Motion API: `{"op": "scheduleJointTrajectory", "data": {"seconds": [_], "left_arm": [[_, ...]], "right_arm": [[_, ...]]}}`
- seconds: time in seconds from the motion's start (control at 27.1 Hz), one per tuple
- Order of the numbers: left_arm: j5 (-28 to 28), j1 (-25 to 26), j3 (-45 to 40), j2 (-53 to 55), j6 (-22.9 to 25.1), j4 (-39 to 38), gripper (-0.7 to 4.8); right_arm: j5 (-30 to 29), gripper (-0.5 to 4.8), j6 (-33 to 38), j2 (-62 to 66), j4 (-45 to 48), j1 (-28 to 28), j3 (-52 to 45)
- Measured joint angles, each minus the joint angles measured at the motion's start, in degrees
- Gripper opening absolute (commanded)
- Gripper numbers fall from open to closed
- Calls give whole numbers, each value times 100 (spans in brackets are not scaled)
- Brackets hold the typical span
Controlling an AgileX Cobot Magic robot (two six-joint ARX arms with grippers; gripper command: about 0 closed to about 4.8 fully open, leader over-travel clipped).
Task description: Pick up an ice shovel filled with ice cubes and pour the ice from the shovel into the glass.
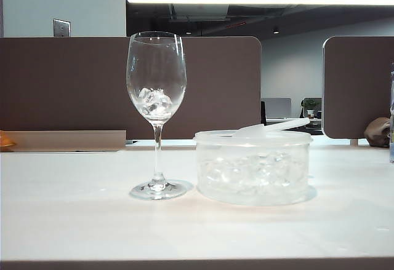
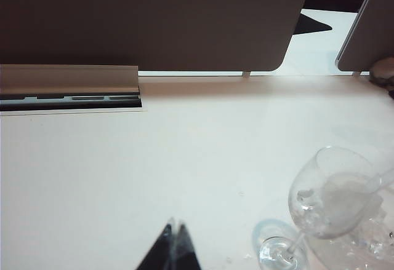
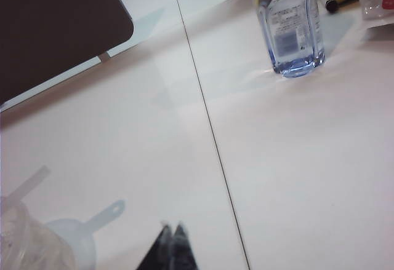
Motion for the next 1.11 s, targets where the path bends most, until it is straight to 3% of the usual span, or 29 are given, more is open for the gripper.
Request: {"op": "scheduleJointTrajectory", "data": {"seconds": [0.41, 0.85, 1.11], "left_arm": [[0, 0, -2, 0, 0, -2, -5], [0, -2, -2, -33, 0, -2, -5], [0, 0, -7, -33, 0, 0, -5]], "right_arm": [[-101, -5, -144, 0, -160, 0, -354], [-1241, -5, -177, -4, -782, 0, -352], [-861, -5, -828, -4, -1445, -4, -354]]}}
